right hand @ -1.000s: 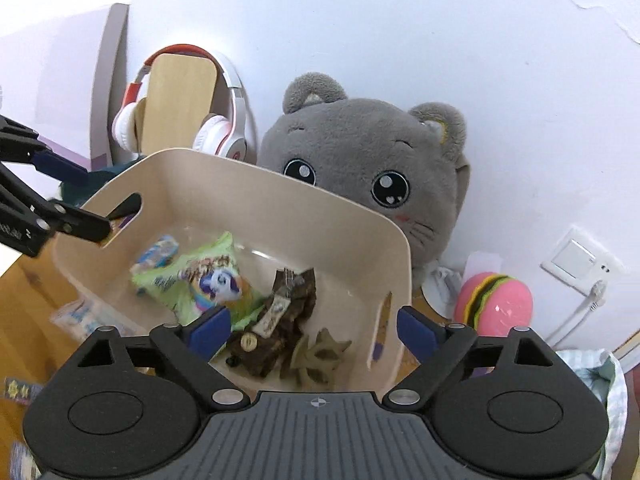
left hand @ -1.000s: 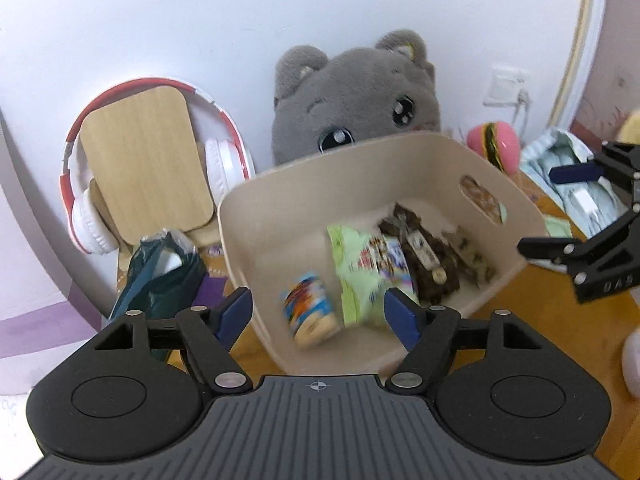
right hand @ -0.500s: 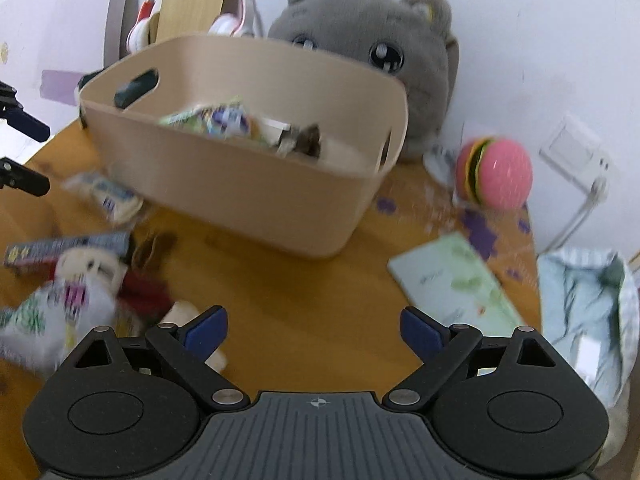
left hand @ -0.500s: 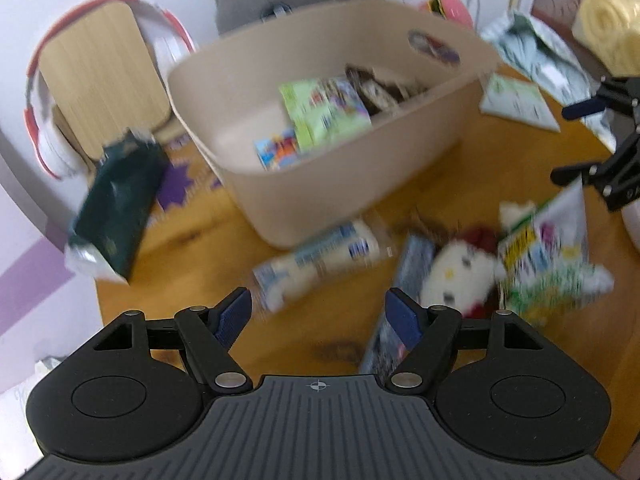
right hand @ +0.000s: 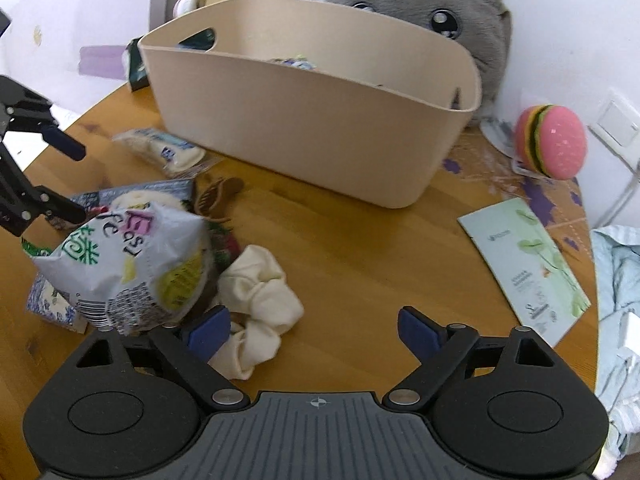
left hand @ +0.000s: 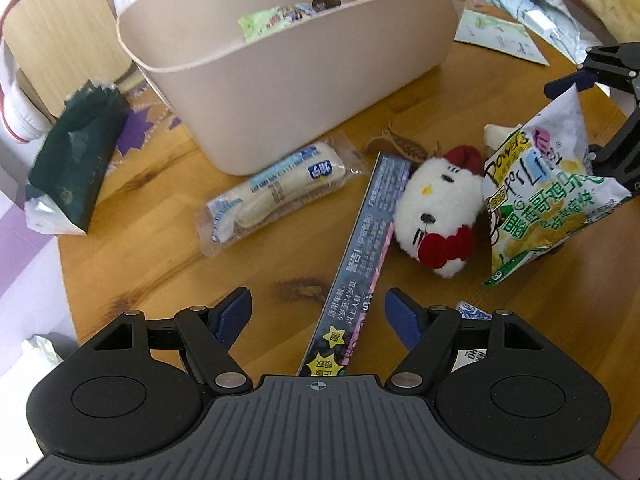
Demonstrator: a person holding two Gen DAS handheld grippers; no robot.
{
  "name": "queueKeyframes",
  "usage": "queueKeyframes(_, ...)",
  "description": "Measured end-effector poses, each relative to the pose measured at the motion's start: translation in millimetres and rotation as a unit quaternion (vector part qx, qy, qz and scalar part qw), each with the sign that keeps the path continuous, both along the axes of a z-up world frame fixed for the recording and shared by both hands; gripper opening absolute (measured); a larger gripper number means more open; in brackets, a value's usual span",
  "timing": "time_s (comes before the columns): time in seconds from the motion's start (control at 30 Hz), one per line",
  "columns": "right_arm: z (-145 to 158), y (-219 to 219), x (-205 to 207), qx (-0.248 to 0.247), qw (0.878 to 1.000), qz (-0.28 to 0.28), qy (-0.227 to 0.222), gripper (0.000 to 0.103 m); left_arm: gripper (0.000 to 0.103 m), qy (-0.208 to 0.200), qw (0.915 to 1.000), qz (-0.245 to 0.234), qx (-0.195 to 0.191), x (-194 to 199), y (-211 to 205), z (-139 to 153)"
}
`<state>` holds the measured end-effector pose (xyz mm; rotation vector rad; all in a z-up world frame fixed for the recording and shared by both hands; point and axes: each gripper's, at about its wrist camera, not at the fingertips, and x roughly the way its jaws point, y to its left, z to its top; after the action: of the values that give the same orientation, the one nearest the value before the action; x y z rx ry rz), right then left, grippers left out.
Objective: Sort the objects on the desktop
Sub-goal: 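Grasp the cream scrunchie with the right tool while the left tool grasps the dark snack stick box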
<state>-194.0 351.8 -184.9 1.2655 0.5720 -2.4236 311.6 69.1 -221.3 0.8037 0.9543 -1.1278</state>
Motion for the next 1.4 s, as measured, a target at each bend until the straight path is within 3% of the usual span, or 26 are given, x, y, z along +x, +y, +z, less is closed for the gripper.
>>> queueKeyframes(0.3, -15.3, -10.6, -6.8, -0.011, 1.0, 0.002, -0.028, 0.078, 0.075, 0.005, 0.9999, -0.014, 0.004, -2.2, -8.9, -14.9)
queueKeyframes(0.4, -20.9, -10.9, -8.7, -0.016, 0.999, 0.004, -0.042, 0.071, 0.07, 0.009, 0.9996, -0.028, 0.005, -4.1, -11.2, -18.9)
queueKeyframes(0.5, -22.9, -9.2, -9.2, -0.038, 0.998, 0.007, -0.055, 0.054, 0.06, 0.023, 0.9994, -0.026, -0.001, -3.6, -11.6, -19.2)
queueKeyframes(0.57, -23.7, -10.3, -9.0, -0.04, 0.997, 0.007, -0.059, 0.034, 0.053, 0.025, 0.9991, -0.034, -0.005, -4.9, -11.7, -18.3)
queueKeyframes(0.67, -23.6, -11.1, -6.9, -0.041, 0.997, 0.014, -0.061, 0.017, 0.034, 0.026, 0.9982, -0.054, -0.009, -7.7, -12.2, -16.7)
queueKeyframes(0.7, -23.1, -11.1, -5.5, -0.043, 0.997, 0.018, -0.061, 0.017, 0.028, 0.028, 0.9979, -0.057, -0.009, -7.8, -12.7, -16.2)
queueKeyframes(0.97, -18.3, -3.2, 6.9, -0.029, 0.998, 0.015, -0.059, 0.013, 0.025, 0.034, 0.9978, -0.057, -0.006, -14.4, -9.2, -13.2)
queueKeyframes(1.4, 17.2, 25.5, 33.7, -0.04, 0.999, 0.005, -0.026, 0.013, 0.024, 0.021, 0.9973, -0.065, -0.028, -21.9, 14.0, 15.6)
